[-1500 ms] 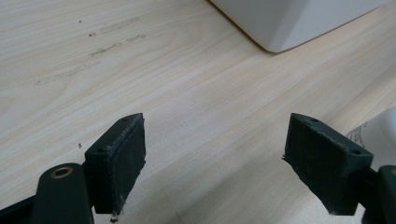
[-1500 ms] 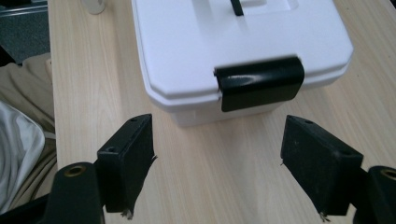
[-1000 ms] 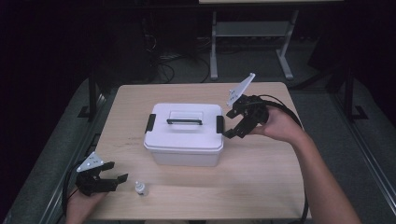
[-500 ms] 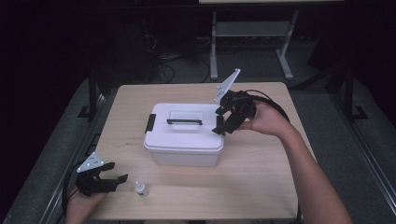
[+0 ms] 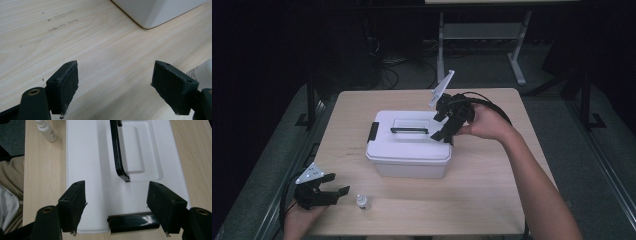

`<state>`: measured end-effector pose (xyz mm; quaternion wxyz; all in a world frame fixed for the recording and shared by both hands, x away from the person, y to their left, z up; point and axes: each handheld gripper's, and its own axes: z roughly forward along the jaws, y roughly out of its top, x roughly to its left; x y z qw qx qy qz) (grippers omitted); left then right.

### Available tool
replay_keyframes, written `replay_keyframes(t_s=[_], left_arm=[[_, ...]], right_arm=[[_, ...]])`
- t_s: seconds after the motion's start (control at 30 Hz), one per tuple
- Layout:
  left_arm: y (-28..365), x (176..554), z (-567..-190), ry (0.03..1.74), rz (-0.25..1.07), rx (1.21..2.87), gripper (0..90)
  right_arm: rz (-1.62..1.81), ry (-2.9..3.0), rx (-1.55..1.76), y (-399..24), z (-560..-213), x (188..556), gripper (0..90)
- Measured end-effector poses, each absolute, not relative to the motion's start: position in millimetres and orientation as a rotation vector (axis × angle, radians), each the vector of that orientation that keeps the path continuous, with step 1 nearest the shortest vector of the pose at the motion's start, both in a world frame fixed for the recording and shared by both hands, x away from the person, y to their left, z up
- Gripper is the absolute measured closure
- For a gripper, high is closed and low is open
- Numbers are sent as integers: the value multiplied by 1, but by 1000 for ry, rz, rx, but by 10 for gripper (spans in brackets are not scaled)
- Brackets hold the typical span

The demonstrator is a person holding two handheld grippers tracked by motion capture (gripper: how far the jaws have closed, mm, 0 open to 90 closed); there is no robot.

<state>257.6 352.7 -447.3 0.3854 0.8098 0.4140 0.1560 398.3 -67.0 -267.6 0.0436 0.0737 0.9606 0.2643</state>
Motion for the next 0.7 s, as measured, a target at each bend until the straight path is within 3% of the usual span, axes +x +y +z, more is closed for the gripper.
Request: replay_keyframes(t_s=[0.43, 0.7], left_arm=[[355, 257, -447, 1057, 402, 2060, 214], [356, 257, -446, 1056, 410, 2058, 213]], right_arm=[[776, 2956, 196, -45, -267, 406, 394], [754, 2968, 161, -29, -266, 411, 489]])
